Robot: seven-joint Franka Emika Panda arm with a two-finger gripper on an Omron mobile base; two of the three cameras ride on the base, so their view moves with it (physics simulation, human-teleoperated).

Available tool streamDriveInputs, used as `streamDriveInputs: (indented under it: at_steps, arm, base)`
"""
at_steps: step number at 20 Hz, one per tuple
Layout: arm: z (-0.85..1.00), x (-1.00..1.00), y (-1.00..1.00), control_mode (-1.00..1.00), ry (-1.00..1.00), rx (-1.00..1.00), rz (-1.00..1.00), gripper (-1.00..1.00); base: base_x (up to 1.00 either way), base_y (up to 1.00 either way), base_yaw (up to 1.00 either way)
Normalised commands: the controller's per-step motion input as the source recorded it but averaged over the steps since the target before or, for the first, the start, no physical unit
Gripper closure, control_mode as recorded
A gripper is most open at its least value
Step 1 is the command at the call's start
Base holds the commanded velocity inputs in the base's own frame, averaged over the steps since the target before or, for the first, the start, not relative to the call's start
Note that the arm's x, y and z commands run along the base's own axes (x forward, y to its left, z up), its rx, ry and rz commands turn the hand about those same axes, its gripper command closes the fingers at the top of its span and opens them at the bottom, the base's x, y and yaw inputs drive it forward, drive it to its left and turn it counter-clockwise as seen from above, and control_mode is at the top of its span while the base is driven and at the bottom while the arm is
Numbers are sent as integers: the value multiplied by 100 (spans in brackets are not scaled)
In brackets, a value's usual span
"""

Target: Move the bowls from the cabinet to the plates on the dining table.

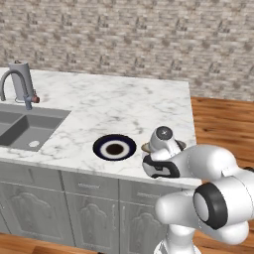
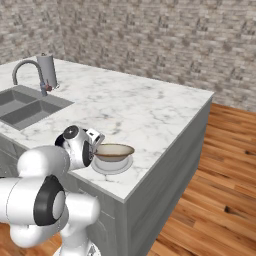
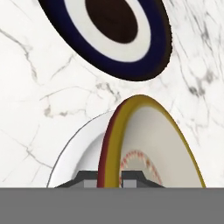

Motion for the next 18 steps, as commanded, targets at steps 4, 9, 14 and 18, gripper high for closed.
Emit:
streamDriveInputs:
  at_steps: [4,9,14,18]
  arm:
    - [-6,0,0,-100,1,0,0,100]
    - [-2,0,0,-100,5,0,0,100]
    - [-3,0,-1,-100,2,0,0,-100]
    - [-6,0,-5,-100,0,0,0,-100]
  base:
    - [0,0,0]
    - [0,0,0]
    - [0,0,0]
    - [0,0,0]
